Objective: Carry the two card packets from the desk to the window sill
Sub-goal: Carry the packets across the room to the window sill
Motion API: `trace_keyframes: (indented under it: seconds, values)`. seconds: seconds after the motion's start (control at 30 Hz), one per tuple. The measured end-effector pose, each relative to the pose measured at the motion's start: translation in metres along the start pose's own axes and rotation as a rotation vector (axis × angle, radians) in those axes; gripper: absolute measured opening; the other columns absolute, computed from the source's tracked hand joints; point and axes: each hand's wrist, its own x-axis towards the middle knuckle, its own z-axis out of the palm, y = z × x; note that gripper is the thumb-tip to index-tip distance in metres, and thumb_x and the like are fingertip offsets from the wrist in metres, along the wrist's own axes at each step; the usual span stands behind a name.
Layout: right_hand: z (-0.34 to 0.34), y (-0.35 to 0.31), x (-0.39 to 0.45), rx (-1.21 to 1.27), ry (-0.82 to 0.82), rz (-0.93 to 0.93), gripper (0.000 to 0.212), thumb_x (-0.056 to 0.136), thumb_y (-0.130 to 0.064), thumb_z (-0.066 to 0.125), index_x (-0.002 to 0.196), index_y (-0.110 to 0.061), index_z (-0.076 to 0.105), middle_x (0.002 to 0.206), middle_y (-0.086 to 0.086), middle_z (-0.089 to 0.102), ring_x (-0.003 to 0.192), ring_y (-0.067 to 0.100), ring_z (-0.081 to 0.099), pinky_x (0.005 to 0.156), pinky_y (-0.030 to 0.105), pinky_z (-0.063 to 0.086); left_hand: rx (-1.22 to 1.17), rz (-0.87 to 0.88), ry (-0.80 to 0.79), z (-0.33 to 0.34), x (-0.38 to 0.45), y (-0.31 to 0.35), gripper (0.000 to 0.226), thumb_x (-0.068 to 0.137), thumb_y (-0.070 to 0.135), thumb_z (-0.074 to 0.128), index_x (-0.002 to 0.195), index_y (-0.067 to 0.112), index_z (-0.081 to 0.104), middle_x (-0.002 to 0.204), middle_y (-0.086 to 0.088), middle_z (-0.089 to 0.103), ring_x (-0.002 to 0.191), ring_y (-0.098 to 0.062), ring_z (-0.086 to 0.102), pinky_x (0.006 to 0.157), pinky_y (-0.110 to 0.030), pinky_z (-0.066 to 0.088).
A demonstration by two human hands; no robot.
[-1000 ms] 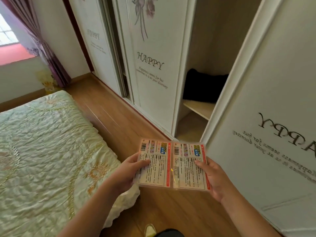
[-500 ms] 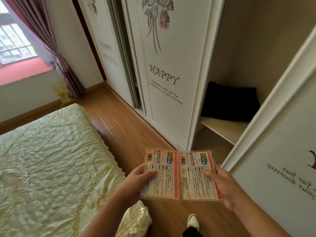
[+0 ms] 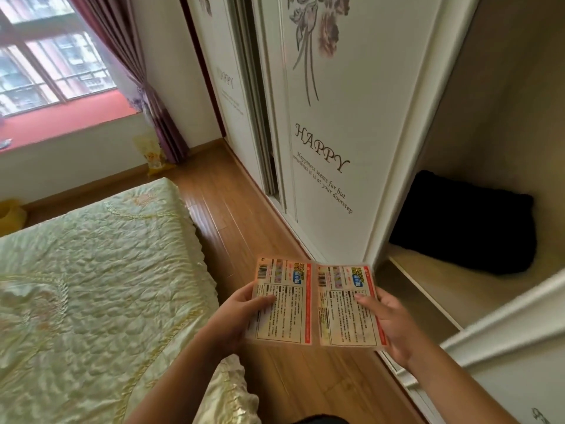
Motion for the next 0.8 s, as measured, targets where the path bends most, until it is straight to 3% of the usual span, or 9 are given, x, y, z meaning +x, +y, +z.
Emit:
trace_keyframes:
  seconds: [0.33,0.6,0.8]
  values:
    - [0.032,-0.041,0.098,-0.047,-0.084,0.045,0.018,0.097,-0.017,0.061,0.114,-0.015,0.067,0.102,0.013,0.081,0.092,0.033,0.079,0.074,0.046,0.064,-0.076,0.009,0.078,-0.045,0.061,0.030,0.043,0.077,0.025,0.077,0.117,0.016,0.066,0.114,-0.022,0.075,0.105,-0.041,0.072,0.076,-0.043,0.064]
    - [0.101,-0.087,0.193,-0.142,-0.165,0.038,0.021,0.099,-0.015,0.058,0.118,-0.013,0.065,0.101,0.014,0.081,0.090,0.032,0.080,0.064,0.038,0.065,-0.166,0.033,0.121,-0.125,0.121,0.073,0.049,0.073,0.027,0.082,0.118,0.016,0.065,0.117,-0.024,0.073,0.107,-0.042,0.071,0.076,-0.043,0.064]
    - [0.169,-0.120,0.260,-0.171,-0.208,0.016,0.021,0.100,-0.014,0.057,0.118,-0.014,0.065,0.102,0.014,0.081,0.093,0.033,0.079,0.069,0.042,0.065,-0.225,0.065,0.148,-0.188,0.160,0.122,0.054,0.074,0.024,0.082,0.123,0.013,0.061,0.119,-0.026,0.072,0.109,-0.044,0.070,0.080,-0.047,0.064]
